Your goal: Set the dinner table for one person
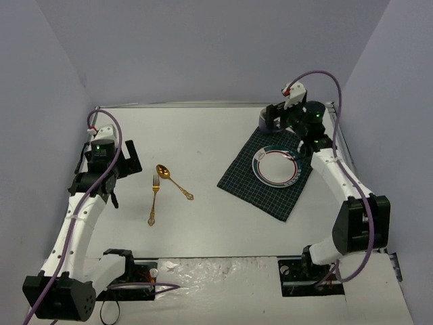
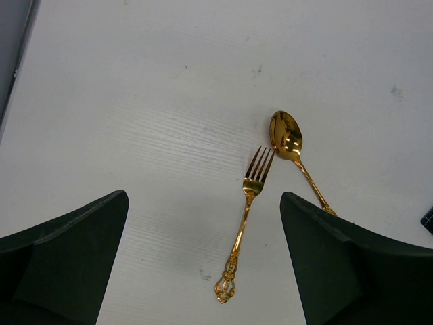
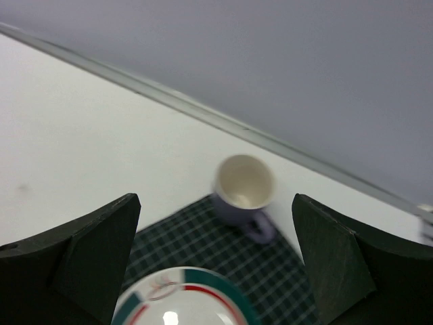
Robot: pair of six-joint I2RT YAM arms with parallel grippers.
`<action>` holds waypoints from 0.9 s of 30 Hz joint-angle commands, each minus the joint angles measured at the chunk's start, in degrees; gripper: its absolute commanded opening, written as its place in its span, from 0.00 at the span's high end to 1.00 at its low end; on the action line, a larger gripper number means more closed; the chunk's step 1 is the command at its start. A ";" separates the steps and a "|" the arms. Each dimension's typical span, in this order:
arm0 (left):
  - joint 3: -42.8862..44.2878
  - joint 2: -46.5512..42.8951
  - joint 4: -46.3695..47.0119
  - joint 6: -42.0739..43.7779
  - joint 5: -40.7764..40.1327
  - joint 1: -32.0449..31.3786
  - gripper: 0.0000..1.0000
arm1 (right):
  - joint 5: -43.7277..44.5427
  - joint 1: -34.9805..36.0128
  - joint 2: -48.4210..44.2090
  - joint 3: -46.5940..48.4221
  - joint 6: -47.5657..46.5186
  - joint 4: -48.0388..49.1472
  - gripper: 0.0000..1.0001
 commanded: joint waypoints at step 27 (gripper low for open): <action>-3.18 -8.20 -2.02 -0.71 -6.80 0.54 0.08 | 19.07 52.21 30.82 17.41 17.59 -14.92 0.29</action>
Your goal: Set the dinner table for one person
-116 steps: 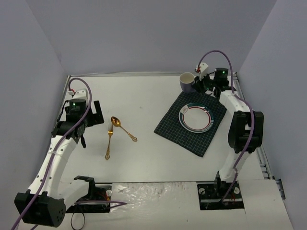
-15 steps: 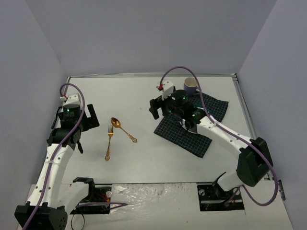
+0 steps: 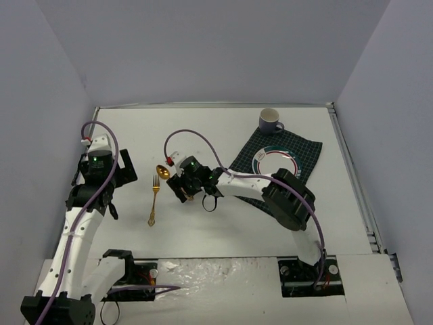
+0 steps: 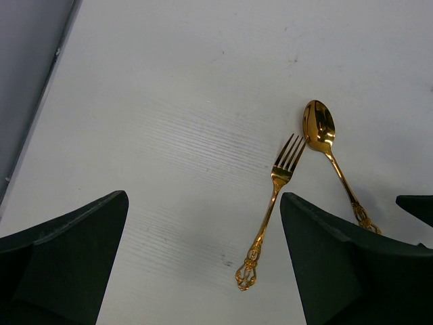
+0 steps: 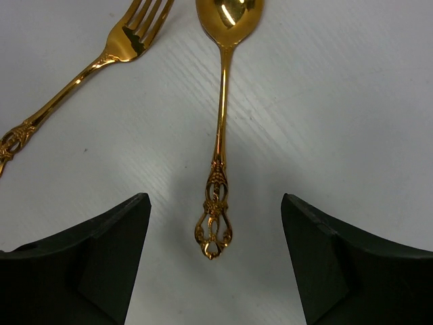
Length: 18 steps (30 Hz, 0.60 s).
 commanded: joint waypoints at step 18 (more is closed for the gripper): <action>0.68 -1.75 1.50 -0.14 -0.95 0.72 0.08 | -0.70 0.46 16.36 18.88 -2.21 2.05 0.65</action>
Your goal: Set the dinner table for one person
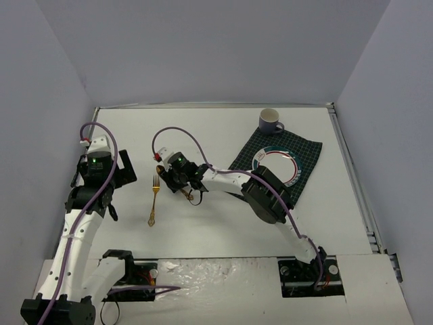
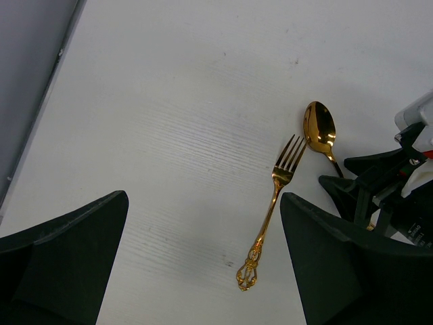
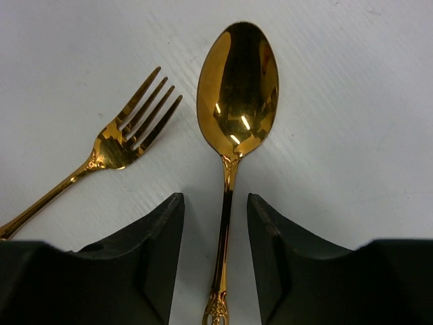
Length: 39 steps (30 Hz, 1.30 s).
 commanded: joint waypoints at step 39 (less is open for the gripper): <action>0.53 -0.34 1.98 -0.05 -0.41 0.80 0.08 | -17.11 -44.37 -44.82 -23.83 -40.61 -15.68 1.00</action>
